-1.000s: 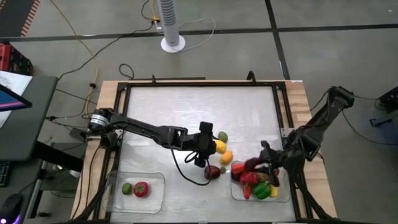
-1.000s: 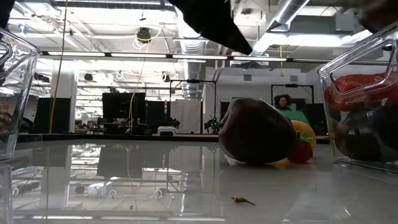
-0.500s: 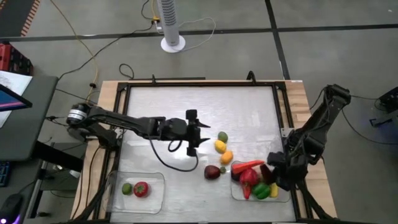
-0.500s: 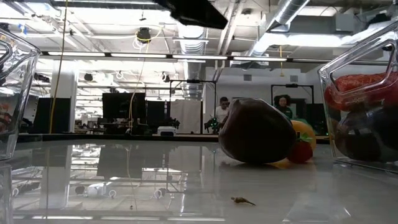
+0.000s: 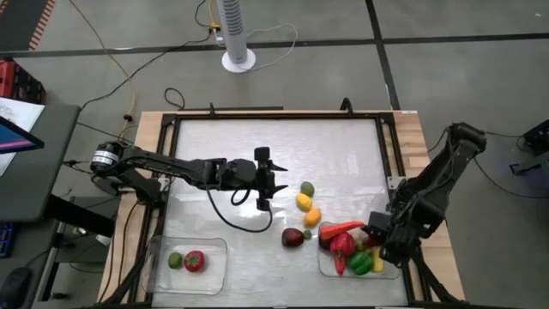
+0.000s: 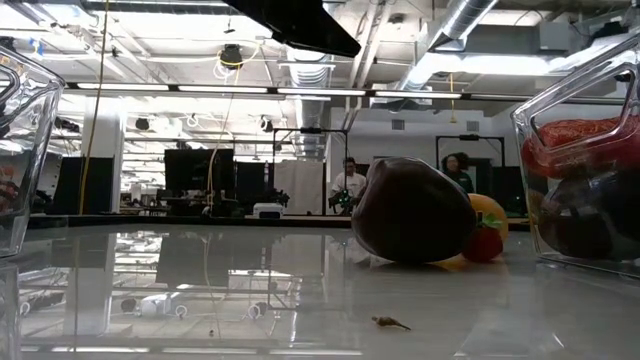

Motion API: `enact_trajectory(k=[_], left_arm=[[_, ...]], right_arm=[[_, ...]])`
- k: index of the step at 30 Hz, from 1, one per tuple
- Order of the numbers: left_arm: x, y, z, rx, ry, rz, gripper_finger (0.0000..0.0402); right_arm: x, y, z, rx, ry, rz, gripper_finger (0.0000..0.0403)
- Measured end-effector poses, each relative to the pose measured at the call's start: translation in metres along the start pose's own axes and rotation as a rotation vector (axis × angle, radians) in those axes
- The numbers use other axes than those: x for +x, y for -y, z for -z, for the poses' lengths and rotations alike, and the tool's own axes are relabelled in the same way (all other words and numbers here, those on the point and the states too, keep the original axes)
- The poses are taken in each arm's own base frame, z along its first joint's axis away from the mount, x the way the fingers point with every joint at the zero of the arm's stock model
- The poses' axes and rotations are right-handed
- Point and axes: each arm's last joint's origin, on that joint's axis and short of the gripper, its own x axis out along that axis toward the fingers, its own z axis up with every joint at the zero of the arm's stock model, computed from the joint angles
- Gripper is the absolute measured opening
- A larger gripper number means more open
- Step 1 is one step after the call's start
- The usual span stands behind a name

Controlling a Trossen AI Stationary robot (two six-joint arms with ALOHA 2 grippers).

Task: Sort produce into baskets
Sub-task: Put the red pepper into the right transparent bin, then put the lime into the left transparent bin

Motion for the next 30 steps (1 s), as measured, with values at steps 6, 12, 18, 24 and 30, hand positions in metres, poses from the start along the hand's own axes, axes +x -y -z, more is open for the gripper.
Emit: enact_trajectory(k=[6, 12, 18, 24, 30], left_arm=[[0.000, 0.000, 0.000, 0.007, 0.001, -0.001, 0.0207], [0.000, 0.000, 0.000, -0.016, 0.003, 0.011, 0.0207], [0.002, 0.005, 0.001, -0.057, 0.019, 0.107, 0.0207], [0.019, 0.025, 0.036, -0.114, 0.102, 0.191, 0.0207], [0.006, 0.019, 0.042, -0.172, 0.158, 0.088, 0.0207]], right_arm=[[0.013, -0.006, -0.001, -0.003, -0.102, 0.049, 0.0199], [0.002, -0.002, -0.006, 0.084, -0.175, -0.019, 0.0277], [-0.034, 0.005, -0.017, 0.065, 0.013, -0.029, 0.0290], [-0.041, 0.021, -0.051, 0.008, 0.377, 0.163, 0.0291], [-0.032, 0.034, -0.111, -0.094, 0.497, 0.278, 0.0291]])
